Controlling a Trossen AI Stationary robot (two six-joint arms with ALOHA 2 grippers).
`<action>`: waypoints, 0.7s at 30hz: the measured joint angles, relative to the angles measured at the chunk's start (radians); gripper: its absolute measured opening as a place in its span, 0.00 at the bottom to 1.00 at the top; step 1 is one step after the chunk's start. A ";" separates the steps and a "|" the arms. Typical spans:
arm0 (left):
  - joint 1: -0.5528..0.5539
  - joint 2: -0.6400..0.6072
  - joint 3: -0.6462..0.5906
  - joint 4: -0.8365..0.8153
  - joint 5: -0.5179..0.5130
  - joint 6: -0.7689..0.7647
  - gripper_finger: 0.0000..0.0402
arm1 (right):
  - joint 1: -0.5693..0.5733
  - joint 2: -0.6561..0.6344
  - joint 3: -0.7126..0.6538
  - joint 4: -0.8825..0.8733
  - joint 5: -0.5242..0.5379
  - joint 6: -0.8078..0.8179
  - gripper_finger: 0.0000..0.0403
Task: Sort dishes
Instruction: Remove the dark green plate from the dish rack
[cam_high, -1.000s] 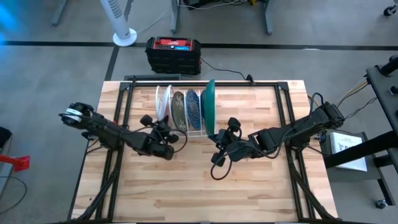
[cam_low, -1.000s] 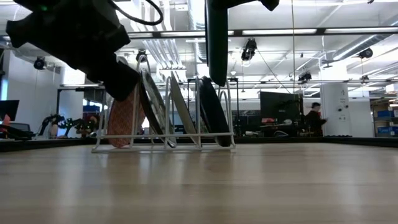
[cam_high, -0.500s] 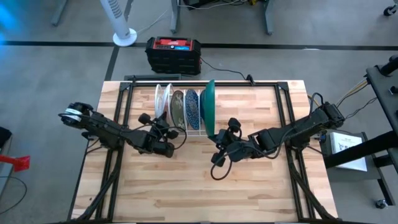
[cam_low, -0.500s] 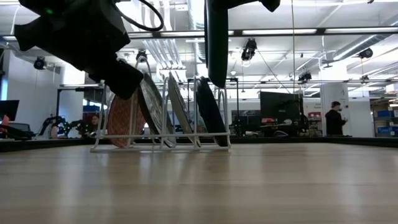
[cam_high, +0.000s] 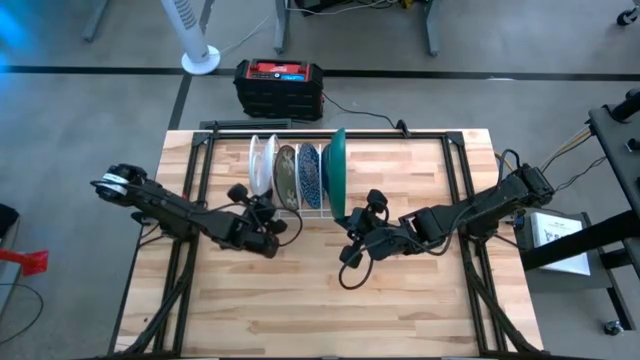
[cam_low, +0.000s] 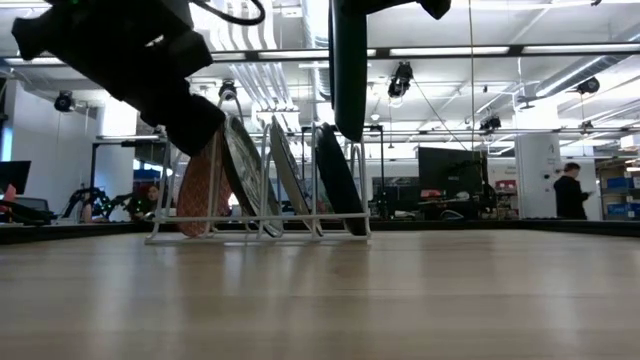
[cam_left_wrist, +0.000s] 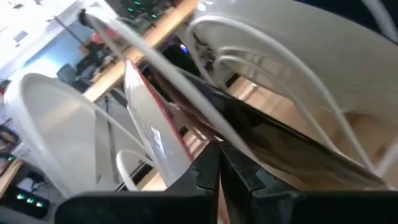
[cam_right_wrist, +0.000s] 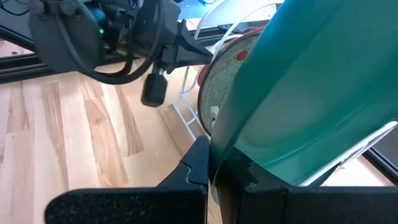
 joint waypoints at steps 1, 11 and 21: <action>-0.007 0.000 0.009 -0.017 0.011 0.003 0.00 | 0.000 0.000 0.000 0.000 0.000 0.003 0.00; -0.067 0.000 0.120 -0.236 0.081 -0.031 0.00 | 0.001 0.000 0.000 -0.120 0.018 0.111 0.00; -0.104 0.000 0.193 -0.332 0.081 -0.023 0.00 | 0.075 -0.049 0.021 -0.120 0.066 0.129 0.00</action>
